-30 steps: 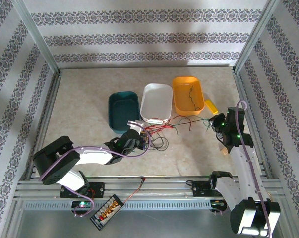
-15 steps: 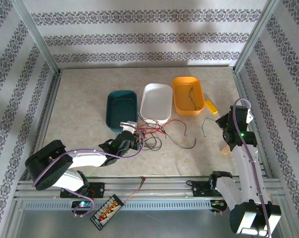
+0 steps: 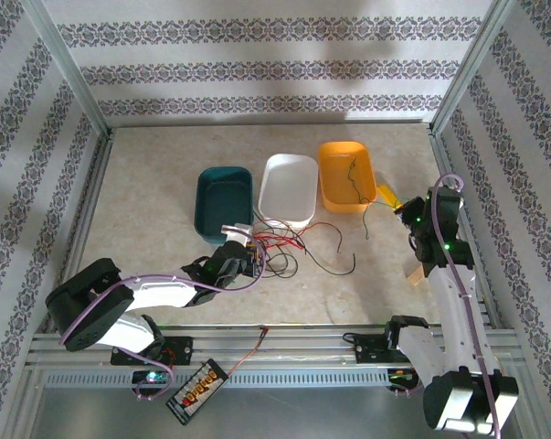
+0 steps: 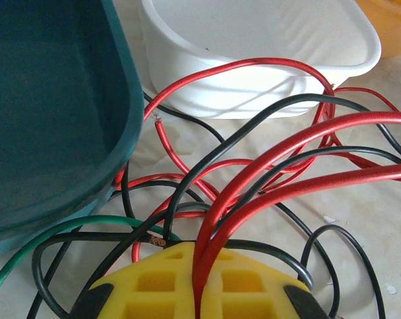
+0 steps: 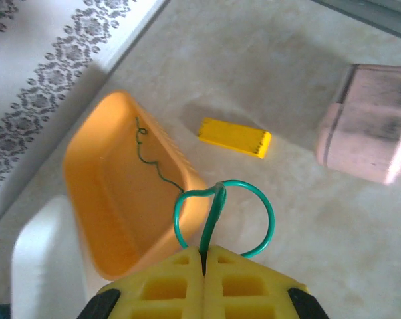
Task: Untangle the cables
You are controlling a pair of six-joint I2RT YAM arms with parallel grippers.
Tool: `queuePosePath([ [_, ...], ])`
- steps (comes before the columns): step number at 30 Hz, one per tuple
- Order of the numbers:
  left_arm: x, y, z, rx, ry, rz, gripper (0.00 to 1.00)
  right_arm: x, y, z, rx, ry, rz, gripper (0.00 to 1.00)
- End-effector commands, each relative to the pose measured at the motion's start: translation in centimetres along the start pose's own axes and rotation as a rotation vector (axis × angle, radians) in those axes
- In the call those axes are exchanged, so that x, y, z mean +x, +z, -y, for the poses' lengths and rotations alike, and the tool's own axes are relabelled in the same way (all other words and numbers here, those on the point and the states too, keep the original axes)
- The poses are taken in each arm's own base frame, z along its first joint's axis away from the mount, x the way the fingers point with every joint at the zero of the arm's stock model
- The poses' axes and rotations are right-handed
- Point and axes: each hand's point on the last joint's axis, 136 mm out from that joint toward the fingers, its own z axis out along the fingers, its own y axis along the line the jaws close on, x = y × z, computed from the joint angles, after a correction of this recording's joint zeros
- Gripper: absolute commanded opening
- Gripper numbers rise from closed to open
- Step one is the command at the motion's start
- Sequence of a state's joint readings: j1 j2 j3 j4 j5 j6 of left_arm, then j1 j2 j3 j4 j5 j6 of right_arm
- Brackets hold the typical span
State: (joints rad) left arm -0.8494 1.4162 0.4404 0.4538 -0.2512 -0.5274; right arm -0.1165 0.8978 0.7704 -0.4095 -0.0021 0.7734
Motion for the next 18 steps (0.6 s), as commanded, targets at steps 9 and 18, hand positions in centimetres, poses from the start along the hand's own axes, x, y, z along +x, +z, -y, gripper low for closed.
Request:
queuePosePath([
  [9, -1.3, 1.0, 1.7, 0.058, -0.018, 0.021, 0.0, -2.2, 5.4, -10.2, -0.081, -0.092, 0.128, 0.0],
  [18, -1.0, 1.3, 1.8, 0.059, -0.01, 0.009, 0.0, -1.5, 11.2, -12.3, 0.056, -0.12, 0.196, 0.0],
])
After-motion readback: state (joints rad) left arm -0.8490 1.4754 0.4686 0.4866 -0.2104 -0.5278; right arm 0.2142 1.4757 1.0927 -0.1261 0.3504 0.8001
